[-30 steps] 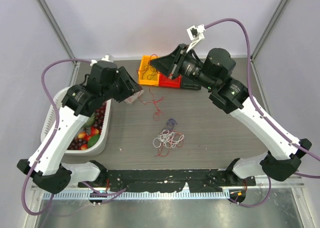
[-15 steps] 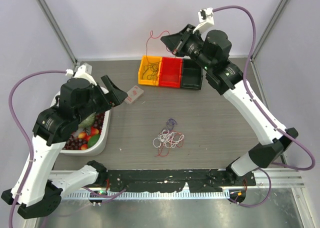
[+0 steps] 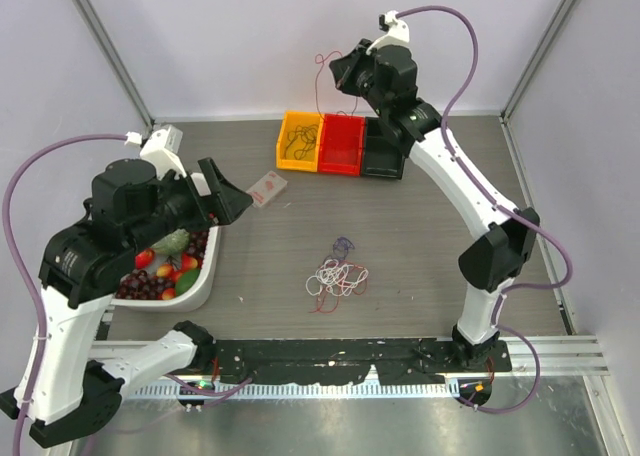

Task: Untangle the cables

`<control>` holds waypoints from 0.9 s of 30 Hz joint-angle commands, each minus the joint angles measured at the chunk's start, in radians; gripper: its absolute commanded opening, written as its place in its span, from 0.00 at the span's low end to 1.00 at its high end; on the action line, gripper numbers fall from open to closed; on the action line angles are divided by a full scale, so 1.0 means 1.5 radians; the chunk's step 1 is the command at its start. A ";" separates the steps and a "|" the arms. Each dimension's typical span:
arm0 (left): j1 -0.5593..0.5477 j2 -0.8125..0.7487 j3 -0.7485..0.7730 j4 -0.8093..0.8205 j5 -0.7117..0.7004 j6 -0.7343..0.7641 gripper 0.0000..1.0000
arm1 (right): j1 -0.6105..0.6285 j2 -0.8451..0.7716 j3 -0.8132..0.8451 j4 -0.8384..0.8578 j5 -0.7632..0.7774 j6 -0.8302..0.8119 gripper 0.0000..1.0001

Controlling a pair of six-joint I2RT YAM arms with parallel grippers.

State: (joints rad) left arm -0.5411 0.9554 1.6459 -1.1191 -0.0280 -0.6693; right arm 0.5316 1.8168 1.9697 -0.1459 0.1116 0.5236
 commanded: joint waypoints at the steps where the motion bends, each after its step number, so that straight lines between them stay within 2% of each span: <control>1: 0.002 0.008 0.053 -0.045 0.016 0.067 0.86 | -0.012 0.047 0.060 0.042 0.043 -0.026 0.01; 13: 0.002 0.069 0.146 -0.122 -0.013 0.183 0.89 | -0.043 0.150 0.069 0.083 0.067 -0.031 0.01; 27: 0.001 0.077 0.141 -0.110 -0.031 0.215 0.92 | -0.085 0.243 0.269 0.034 0.063 -0.073 0.01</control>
State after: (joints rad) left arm -0.5411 1.0775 1.8462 -1.2999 -0.0593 -0.3790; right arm 0.4141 2.1937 2.2574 -0.1238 0.1989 0.4465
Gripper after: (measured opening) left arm 0.917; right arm 0.039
